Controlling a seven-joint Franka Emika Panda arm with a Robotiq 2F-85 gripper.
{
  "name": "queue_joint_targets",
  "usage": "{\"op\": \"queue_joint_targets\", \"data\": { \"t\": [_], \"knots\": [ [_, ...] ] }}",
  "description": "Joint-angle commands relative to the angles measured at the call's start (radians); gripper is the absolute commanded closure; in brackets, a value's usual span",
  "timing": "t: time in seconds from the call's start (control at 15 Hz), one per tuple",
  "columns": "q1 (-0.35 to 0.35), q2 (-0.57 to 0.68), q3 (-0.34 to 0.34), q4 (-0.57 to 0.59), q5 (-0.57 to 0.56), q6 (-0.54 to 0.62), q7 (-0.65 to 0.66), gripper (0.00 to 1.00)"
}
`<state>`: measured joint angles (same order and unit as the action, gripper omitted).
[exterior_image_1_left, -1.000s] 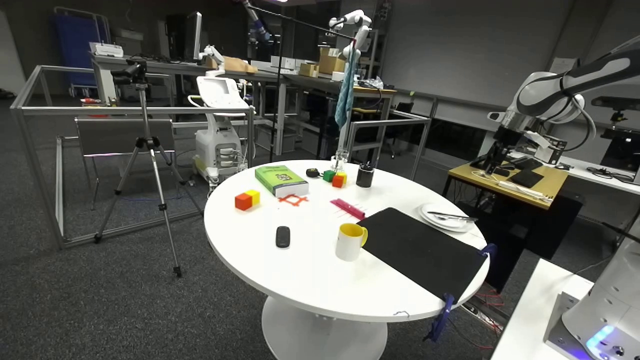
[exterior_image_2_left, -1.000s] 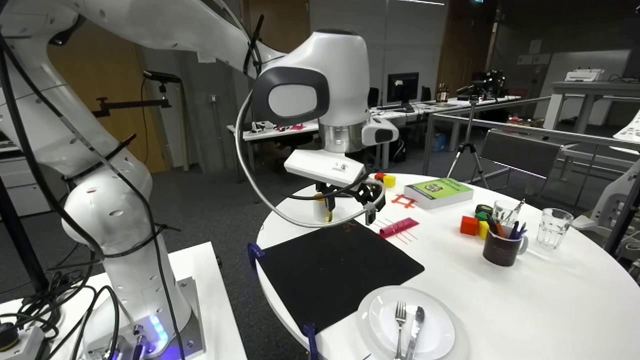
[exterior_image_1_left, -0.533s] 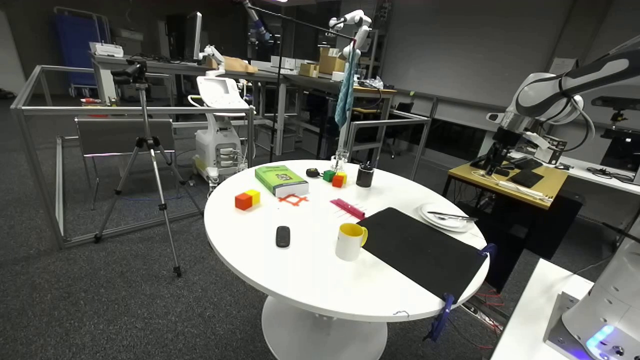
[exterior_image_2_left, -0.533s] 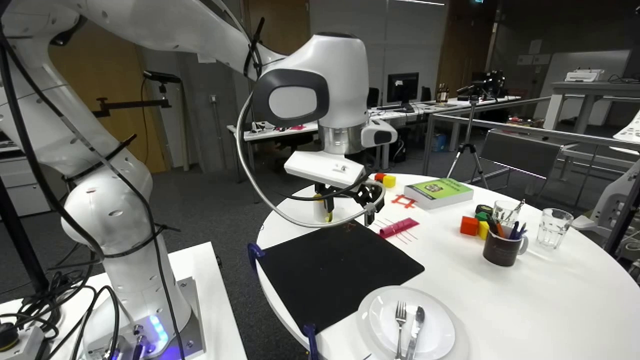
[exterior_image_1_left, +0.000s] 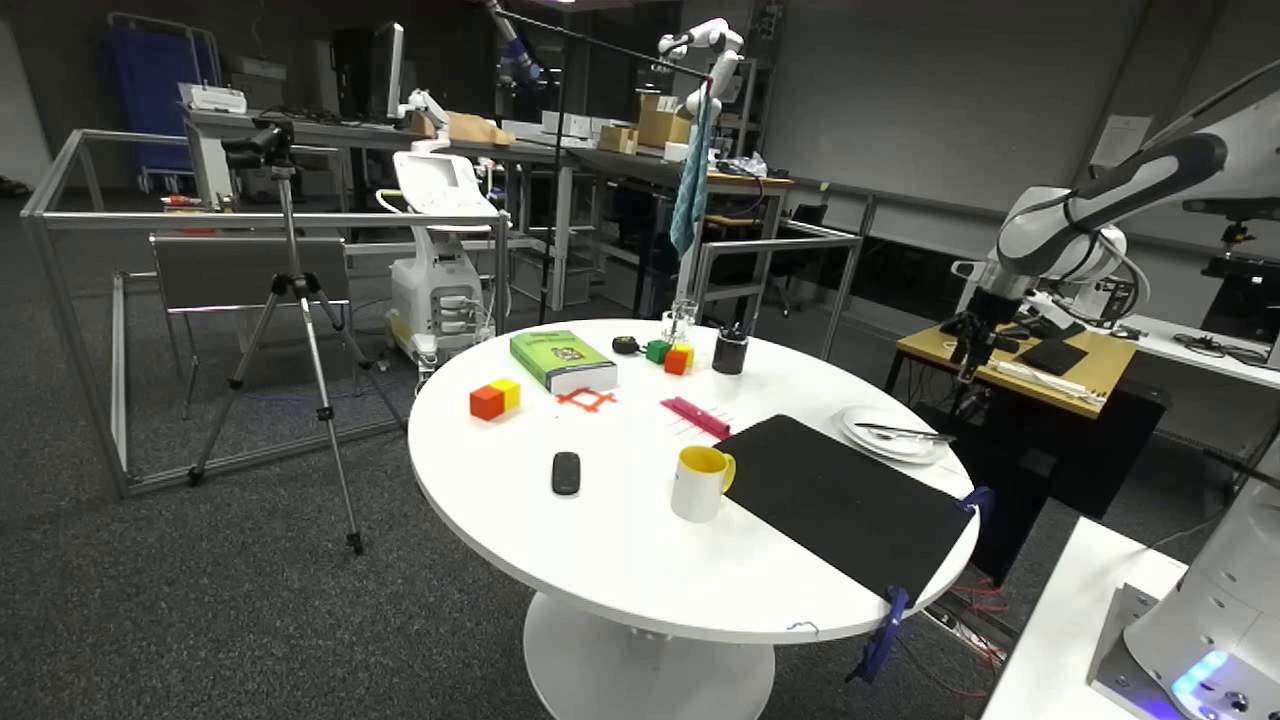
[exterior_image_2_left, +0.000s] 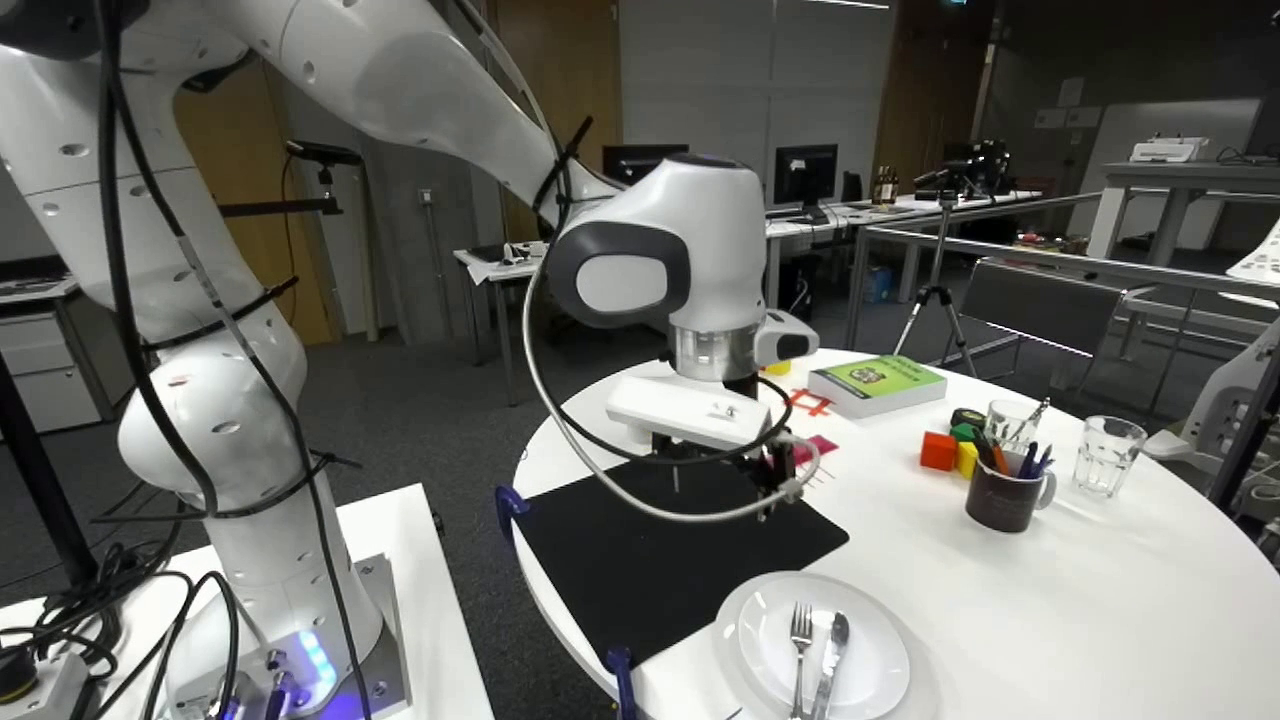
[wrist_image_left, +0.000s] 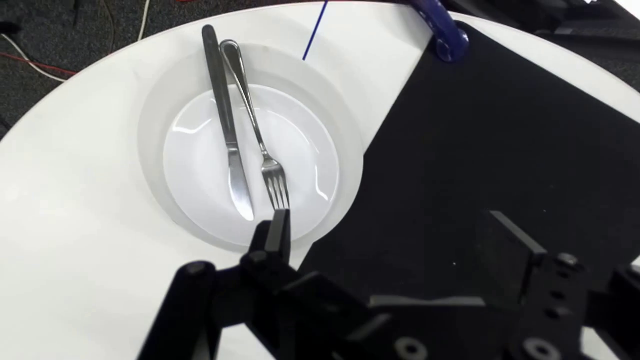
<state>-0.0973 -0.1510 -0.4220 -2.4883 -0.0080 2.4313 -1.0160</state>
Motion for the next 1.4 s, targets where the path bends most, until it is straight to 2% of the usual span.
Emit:
{"op": "queue_joint_targets", "data": {
  "t": [0.0, 0.33, 0.87, 1.33],
  "knots": [
    [-0.046, 0.096, 0.036, 0.023, 0.027, 0.084, -0.066, 0.0],
    [-0.081, 0.191, 0.082, 0.038, 0.075, 0.179, -0.127, 0.0],
    [-0.153, 0.307, 0.183, 0.1, 0.262, 0.208, -0.319, 0.0],
    [-0.22, 0.424, 0.254, 0.161, 0.26, 0.289, -0.366, 0.0]
  ]
}}
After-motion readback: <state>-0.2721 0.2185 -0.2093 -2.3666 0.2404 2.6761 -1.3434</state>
